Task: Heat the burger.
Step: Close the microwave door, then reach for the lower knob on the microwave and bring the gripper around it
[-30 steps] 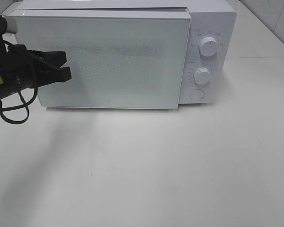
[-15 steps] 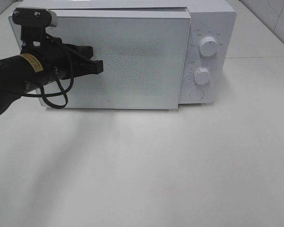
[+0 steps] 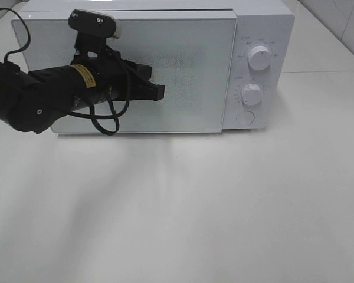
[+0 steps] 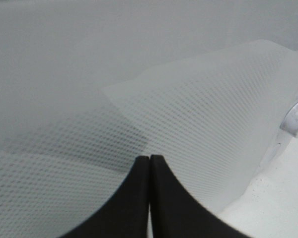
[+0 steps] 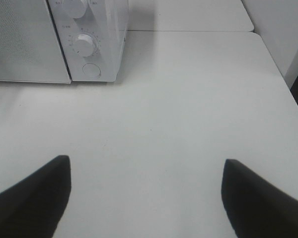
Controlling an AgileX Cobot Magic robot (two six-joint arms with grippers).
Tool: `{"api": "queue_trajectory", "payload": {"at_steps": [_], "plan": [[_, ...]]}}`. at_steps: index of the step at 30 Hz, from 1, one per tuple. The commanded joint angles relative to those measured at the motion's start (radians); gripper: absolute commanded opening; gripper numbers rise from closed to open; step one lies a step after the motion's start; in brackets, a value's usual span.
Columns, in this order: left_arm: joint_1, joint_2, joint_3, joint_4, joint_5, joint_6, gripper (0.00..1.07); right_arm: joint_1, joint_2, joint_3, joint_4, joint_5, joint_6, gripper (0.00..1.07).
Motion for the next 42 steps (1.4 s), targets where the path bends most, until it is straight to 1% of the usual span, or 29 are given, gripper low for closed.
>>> {"api": "queue_trajectory", "payload": {"at_steps": [1, 4, 6, 7, 9, 11, 15, 22, 24, 25, 26, 28, 30, 31, 32, 33, 34, 35, 36, 37, 38, 39, 40, 41, 42], "plan": [[0.007, 0.032, -0.100, -0.110, -0.034, 0.008, 0.00, -0.005, -0.034, -0.001, 0.001, -0.013, 0.008, 0.75], [0.005, 0.040, -0.114, -0.110, -0.022, 0.008, 0.00, -0.005, -0.034, -0.001, 0.001, -0.013, 0.008, 0.75], [-0.012, 0.073, -0.171, -0.112, -0.002, 0.010, 0.00, -0.005, -0.034, -0.001, 0.001, -0.013, 0.008, 0.75], [-0.012, 0.073, -0.171, -0.112, -0.002, 0.010, 0.00, -0.005, -0.034, -0.001, 0.001, -0.013, 0.008, 0.75], [-0.022, 0.094, -0.214, -0.112, 0.013, 0.010, 0.00, -0.005, -0.034, -0.001, 0.001, -0.013, 0.008, 0.75], [-0.023, 0.099, -0.224, -0.111, 0.015, 0.009, 0.00, -0.005, -0.034, -0.001, 0.001, -0.013, 0.008, 0.75], [-0.053, 0.110, -0.254, -0.111, 0.044, 0.010, 0.00, -0.005, -0.034, -0.001, 0.001, -0.013, 0.008, 0.75], [-0.105, 0.107, -0.254, -0.111, 0.064, 0.010, 0.00, -0.005, -0.034, -0.001, 0.001, -0.013, 0.008, 0.75], [-0.138, 0.096, -0.254, -0.111, 0.101, 0.010, 0.00, -0.005, -0.034, -0.001, 0.001, -0.013, 0.008, 0.75], [-0.138, 0.096, -0.254, -0.111, 0.101, 0.010, 0.00, -0.005, -0.034, -0.001, 0.001, -0.013, 0.008, 0.75], [-0.162, 0.085, -0.254, -0.111, 0.118, 0.009, 0.00, -0.005, -0.034, -0.001, 0.001, -0.013, 0.008, 0.75], [-0.172, 0.082, -0.254, -0.111, 0.129, 0.009, 0.00, -0.005, -0.034, -0.001, 0.001, -0.013, 0.008, 0.75], [-0.201, 0.060, -0.254, -0.111, 0.175, 0.006, 0.05, -0.005, -0.034, -0.001, 0.001, -0.013, 0.008, 0.75], [-0.201, 0.060, -0.254, -0.111, 0.175, 0.006, 0.05, -0.005, -0.034, -0.001, 0.001, -0.013, 0.008, 0.75], [-0.220, 0.043, -0.254, -0.111, 0.226, 0.005, 0.16, -0.005, -0.034, -0.001, 0.001, -0.013, 0.008, 0.75], [-0.220, 0.043, -0.254, -0.111, 0.226, 0.005, 0.16, -0.005, -0.034, -0.001, 0.001, -0.013, 0.008, 0.75], [-0.230, 0.033, -0.254, -0.111, 0.251, 0.005, 0.25, -0.005, -0.034, -0.001, 0.001, -0.013, 0.008, 0.75], [-0.246, 0.013, -0.254, -0.111, 0.300, 0.005, 0.49, -0.005, -0.034, -0.001, 0.001, -0.013, 0.008, 0.75], [-0.246, 0.013, -0.254, -0.111, 0.300, 0.005, 0.49, -0.005, -0.034, -0.001, 0.001, -0.013, 0.008, 0.75], [-0.260, -0.004, -0.254, -0.111, 0.340, 0.006, 0.78, -0.005, -0.034, -0.001, 0.001, -0.013, 0.008, 0.75], [-0.260, -0.004, -0.254, -0.111, 0.340, 0.006, 0.78, -0.005, -0.034, -0.001, 0.001, -0.013, 0.008, 0.75], [-0.268, -0.012, -0.254, -0.111, 0.368, 0.006, 0.93, -0.005, -0.034, -0.001, 0.001, -0.013, 0.008, 0.75], [-0.280, -0.031, -0.254, -0.111, 0.447, 0.004, 1.01, -0.005, -0.034, -0.001, 0.001, -0.013, 0.008, 0.75], [-0.280, -0.031, -0.254, -0.111, 0.447, 0.004, 1.01, -0.005, -0.034, -0.001, 0.001, -0.013, 0.008, 0.75], [-0.291, -0.052, -0.254, -0.111, 0.522, 0.005, 1.00, -0.005, -0.034, -0.001, 0.001, -0.013, 0.008, 0.75]]}}
